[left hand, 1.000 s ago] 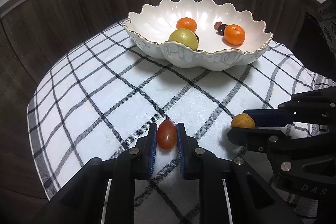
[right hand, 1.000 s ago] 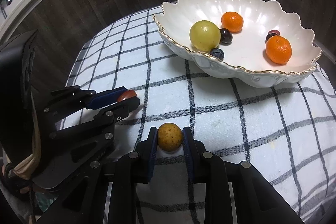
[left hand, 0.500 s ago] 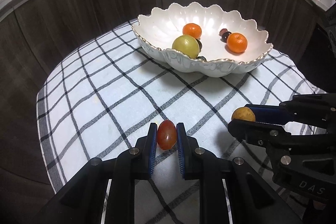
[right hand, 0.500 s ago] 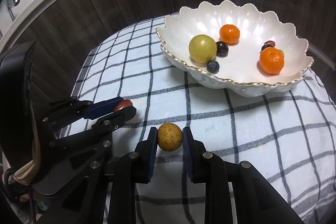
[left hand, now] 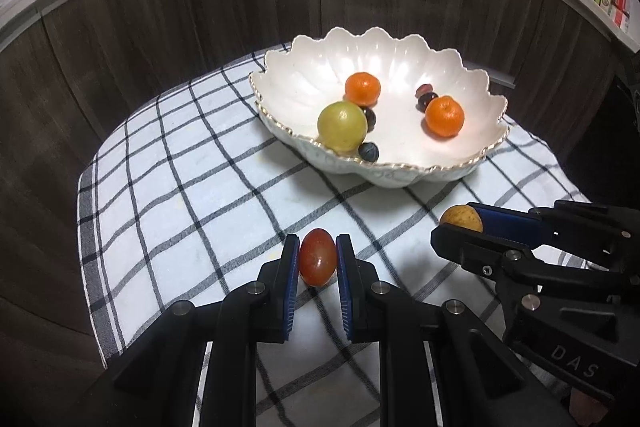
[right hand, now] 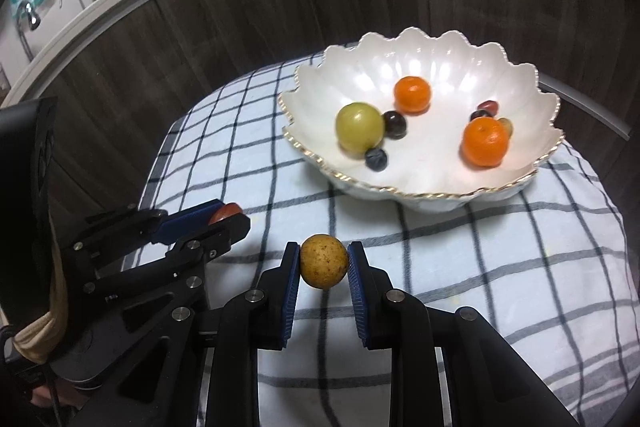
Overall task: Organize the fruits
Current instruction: 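Lift and carry the date over the bowl while the right tool carries the tan fruit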
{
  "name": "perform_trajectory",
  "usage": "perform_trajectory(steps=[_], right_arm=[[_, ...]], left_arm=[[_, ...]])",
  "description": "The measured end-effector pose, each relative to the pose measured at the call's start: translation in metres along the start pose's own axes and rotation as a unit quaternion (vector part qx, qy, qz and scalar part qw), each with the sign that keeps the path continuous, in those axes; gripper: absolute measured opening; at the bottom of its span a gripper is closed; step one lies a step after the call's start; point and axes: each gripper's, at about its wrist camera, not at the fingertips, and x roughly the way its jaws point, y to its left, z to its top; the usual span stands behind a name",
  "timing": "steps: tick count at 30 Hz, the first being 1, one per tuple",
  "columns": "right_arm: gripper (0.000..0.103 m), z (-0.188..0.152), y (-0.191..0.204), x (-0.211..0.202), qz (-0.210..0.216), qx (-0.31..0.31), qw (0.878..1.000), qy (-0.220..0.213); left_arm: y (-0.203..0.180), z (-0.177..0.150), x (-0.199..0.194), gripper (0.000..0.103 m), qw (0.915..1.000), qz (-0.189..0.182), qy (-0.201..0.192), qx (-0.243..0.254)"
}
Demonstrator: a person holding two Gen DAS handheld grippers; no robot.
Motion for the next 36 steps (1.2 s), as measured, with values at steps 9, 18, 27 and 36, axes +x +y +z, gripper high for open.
perform_trajectory(steps=[9, 18, 27, 36], right_arm=[[0.025, 0.009, -0.017, -0.014, 0.009, 0.021, 1.000, -0.017], [0.025, 0.020, -0.027, -0.032, -0.009, 0.005, 0.998, -0.060], [0.025, 0.033, -0.035, -0.040, -0.024, -0.009, 0.996, -0.086], [0.025, 0.054, -0.059, -0.042, -0.042, 0.002, 0.994, -0.104]], left_arm=[[-0.016, 0.017, -0.009, 0.019, 0.9999, 0.010, -0.008, -0.003], [-0.032, 0.033, -0.012, 0.019, 0.9994, 0.026, -0.020, -0.009], [-0.037, 0.051, -0.012, 0.019, 0.9971, 0.057, -0.038, -0.033], [-0.044, 0.073, -0.004, 0.019, 0.9949, 0.068, -0.049, -0.056]])
